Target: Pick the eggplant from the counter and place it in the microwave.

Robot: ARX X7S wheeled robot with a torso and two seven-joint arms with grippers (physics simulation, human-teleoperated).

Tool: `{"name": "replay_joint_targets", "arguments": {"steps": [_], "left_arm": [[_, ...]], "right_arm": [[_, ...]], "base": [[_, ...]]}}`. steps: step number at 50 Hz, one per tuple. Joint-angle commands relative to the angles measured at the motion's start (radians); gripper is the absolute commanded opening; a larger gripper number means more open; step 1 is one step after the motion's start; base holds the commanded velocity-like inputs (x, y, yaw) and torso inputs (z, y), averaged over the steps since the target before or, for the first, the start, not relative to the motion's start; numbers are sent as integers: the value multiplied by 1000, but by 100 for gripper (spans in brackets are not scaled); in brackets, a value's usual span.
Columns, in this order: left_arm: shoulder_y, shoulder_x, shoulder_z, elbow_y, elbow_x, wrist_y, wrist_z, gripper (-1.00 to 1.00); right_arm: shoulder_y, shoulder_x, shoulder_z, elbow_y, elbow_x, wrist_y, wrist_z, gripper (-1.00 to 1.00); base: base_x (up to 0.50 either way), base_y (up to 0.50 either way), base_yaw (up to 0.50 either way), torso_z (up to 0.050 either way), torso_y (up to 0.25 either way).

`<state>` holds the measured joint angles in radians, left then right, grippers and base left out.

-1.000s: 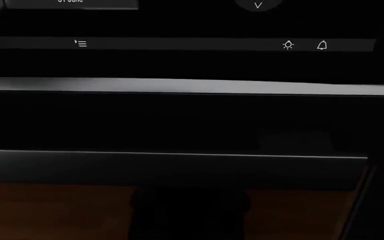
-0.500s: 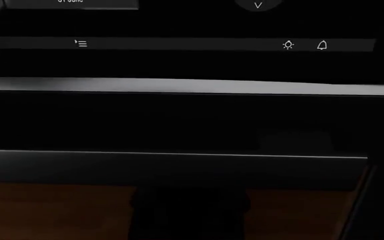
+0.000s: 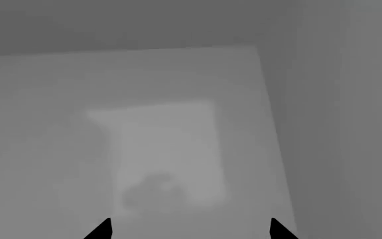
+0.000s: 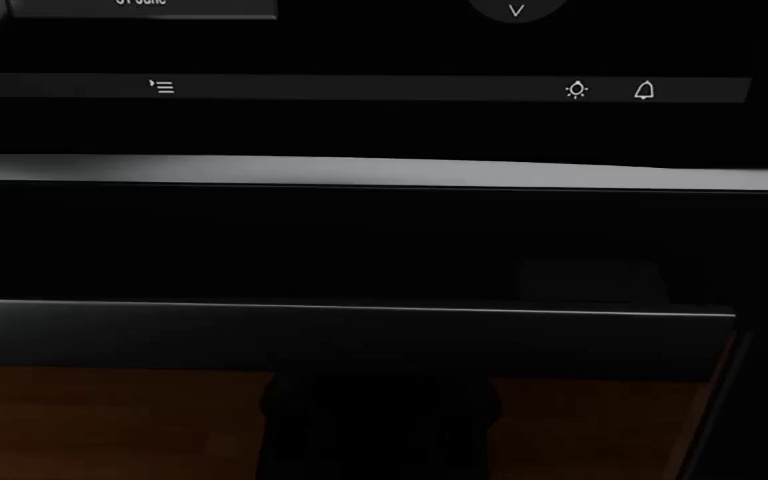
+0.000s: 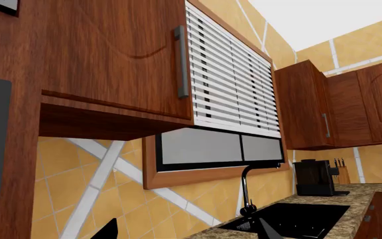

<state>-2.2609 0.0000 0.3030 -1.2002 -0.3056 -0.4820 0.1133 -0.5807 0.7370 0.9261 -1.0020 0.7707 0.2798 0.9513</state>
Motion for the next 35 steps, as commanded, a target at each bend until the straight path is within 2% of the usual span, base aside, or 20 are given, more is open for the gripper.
{"name": "replay_joint_targets", "arguments": {"steps": [1, 14, 21, 31, 35], "left_arm": [[84, -1, -27, -108, 21, 79, 14, 100], [85, -1, -121, -108, 81, 256, 58, 100], [84, -1, -68, -108, 19, 390, 89, 100], [83, -1, -71, -108, 16, 511, 100, 100], [84, -1, -17, -108, -11, 592, 102, 100]], "right_arm": [[-7, -4, 11, -5, 4, -4, -2, 100], [-4, 4, 1, -10, 1, -2, 6, 100], [-2, 12, 3, -10, 8, 2, 13, 100], [2, 18, 2, -10, 12, 1, 18, 100], [3, 19, -1, -7, 11, -2, 17, 100]], "base": [[0, 0, 0, 0, 0], [5, 1, 0, 0, 0], [4, 0, -1, 0, 0], [2, 0, -1, 0, 0], [0, 0, -1, 0, 0]]}}
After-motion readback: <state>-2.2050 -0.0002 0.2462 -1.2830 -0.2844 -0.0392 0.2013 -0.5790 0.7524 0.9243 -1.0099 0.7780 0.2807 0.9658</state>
